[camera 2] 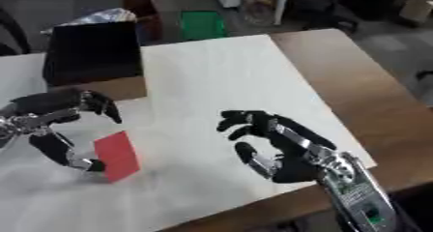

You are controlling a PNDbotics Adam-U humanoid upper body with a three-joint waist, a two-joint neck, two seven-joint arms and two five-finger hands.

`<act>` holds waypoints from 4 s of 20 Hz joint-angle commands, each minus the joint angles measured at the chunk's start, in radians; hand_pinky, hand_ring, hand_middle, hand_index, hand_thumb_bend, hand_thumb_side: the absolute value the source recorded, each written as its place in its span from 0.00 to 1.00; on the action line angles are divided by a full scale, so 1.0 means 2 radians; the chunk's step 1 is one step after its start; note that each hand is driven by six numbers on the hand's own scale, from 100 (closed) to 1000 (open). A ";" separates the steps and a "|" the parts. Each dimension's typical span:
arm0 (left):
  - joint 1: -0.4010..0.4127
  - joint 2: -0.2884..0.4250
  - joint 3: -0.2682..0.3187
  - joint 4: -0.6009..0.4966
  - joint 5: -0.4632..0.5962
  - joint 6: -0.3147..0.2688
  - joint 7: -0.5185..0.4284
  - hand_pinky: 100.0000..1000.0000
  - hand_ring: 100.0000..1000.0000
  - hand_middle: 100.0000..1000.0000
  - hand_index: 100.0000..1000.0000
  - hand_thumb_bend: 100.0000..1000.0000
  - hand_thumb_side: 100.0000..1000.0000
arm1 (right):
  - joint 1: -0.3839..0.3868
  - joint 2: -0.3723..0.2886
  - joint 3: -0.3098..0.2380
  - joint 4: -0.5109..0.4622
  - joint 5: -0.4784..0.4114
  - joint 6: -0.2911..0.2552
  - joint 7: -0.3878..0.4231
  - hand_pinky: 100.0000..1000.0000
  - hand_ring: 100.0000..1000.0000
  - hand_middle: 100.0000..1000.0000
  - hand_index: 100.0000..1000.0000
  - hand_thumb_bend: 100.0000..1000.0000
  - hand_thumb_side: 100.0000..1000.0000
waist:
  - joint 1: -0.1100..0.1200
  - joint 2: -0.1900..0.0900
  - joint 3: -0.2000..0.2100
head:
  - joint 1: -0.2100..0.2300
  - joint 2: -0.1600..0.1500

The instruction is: Pick up objects on the table and place them in the box.

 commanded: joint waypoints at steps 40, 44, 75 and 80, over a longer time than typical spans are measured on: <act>-0.006 -0.014 -0.002 0.023 -0.015 0.012 0.103 0.46 0.37 0.17 0.43 0.58 0.06 | 0.000 -0.006 -0.003 0.006 0.013 0.004 -0.004 0.75 1.00 0.75 0.84 0.00 0.58 | -0.004 -0.005 0.000 | -0.006 0.002; -0.007 -0.012 0.001 0.010 -0.009 0.019 0.109 0.46 0.37 0.17 0.42 0.57 0.06 | -0.002 -0.006 -0.003 0.006 0.012 0.003 -0.003 0.75 1.00 0.75 0.84 0.00 0.58 | -0.004 -0.006 0.001 | -0.006 0.002; -0.062 0.068 0.129 0.080 -0.008 0.078 0.261 0.44 0.36 0.15 0.41 0.58 0.00 | -0.007 -0.010 0.003 0.001 0.007 -0.002 0.006 0.75 1.00 0.75 0.84 0.00 0.57 | 0.001 -0.002 -0.028 | 0.003 -0.007; -0.076 0.073 0.154 0.141 -0.027 0.085 0.297 0.45 0.38 0.16 0.41 0.53 0.00 | -0.015 -0.008 0.010 0.000 0.006 -0.003 0.013 0.75 1.00 0.75 0.84 0.00 0.58 | 0.002 0.006 -0.058 | 0.017 -0.018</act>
